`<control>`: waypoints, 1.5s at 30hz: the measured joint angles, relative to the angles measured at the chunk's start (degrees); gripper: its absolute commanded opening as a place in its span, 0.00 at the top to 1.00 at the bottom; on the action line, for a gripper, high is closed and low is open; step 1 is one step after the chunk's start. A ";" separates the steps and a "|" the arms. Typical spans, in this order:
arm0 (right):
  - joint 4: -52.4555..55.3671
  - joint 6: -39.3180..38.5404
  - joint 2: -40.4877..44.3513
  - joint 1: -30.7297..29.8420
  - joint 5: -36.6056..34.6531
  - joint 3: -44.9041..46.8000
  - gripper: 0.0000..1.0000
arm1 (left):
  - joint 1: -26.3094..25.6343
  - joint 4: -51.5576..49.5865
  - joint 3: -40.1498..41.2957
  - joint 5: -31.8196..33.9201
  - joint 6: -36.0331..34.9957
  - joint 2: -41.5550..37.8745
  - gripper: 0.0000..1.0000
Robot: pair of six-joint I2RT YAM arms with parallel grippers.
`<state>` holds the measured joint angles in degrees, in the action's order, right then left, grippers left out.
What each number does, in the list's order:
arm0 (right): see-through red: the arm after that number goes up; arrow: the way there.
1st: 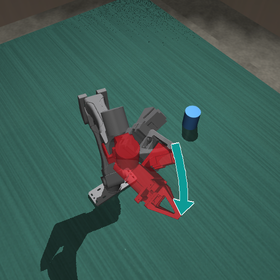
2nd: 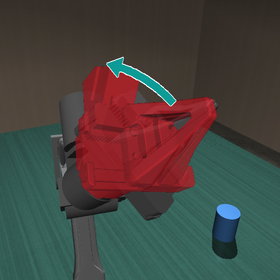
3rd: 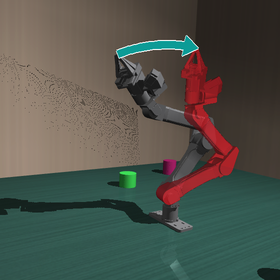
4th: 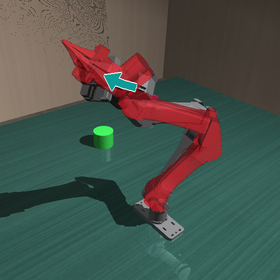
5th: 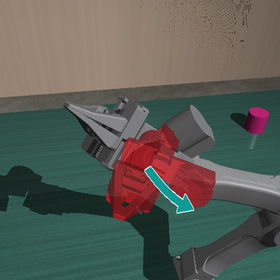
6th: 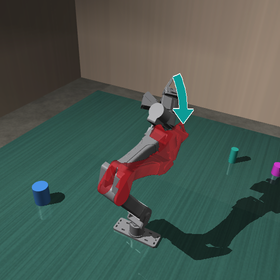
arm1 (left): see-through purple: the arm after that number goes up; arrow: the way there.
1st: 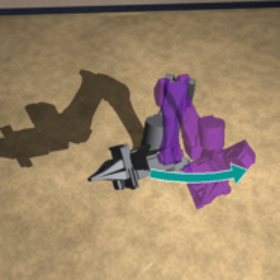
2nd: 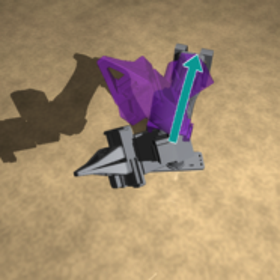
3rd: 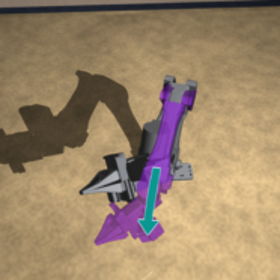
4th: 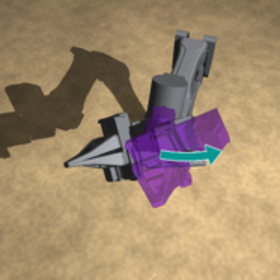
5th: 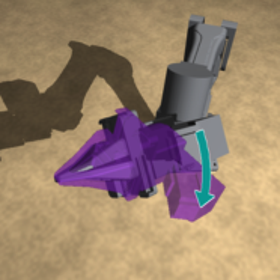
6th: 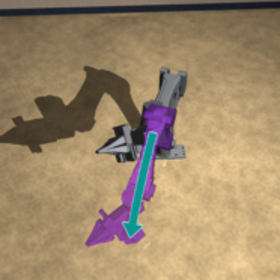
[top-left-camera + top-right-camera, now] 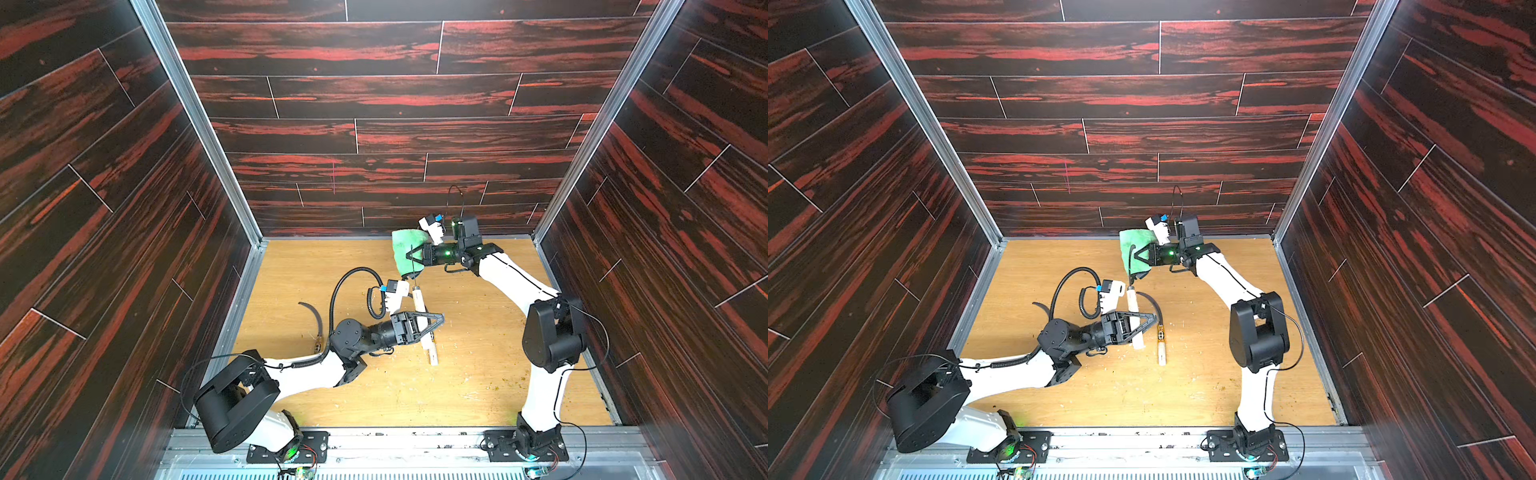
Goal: Wipe small sickles with rags
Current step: Wipe the small sickle.
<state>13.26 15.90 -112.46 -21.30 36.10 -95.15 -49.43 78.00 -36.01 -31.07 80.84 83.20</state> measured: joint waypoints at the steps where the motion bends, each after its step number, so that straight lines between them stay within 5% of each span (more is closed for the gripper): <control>1: -0.09 -0.20 0.15 0.13 -0.70 0.33 1.00 | 0.00 0.07 0.00 0.00 -0.02 -0.09 1.00; 6: 2.49 -2.08 6.10 1.07 -5.20 7.48 1.00 | 0.00 0.02 0.46 0.22 -0.37 -0.11 1.00; 12: 8.48 -5.64 23.06 0.92 -9.35 13.16 0.99 | 0.00 -2.91 0.70 1.25 -1.73 -0.24 1.00; 19: 14.40 -10.60 35.34 -7.74 -16.72 10.75 0.99 | 0.00 -32.13 -4.04 1.46 -14.03 -5.53 1.00; 27: 23.65 -13.99 34.56 -14.03 -25.00 8.11 0.99 | -0.04 -57.33 -8.90 2.89 -27.12 -11.65 1.00; 45: 27.28 -16.61 20.22 -13.99 -27.36 2.51 0.99 | 0.39 -77.92 -9.57 4.48 -35.12 -12.90 1.00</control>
<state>40.53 -0.71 -92.25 -35.29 8.73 -92.64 -49.04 0.08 -45.58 -26.59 45.71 70.30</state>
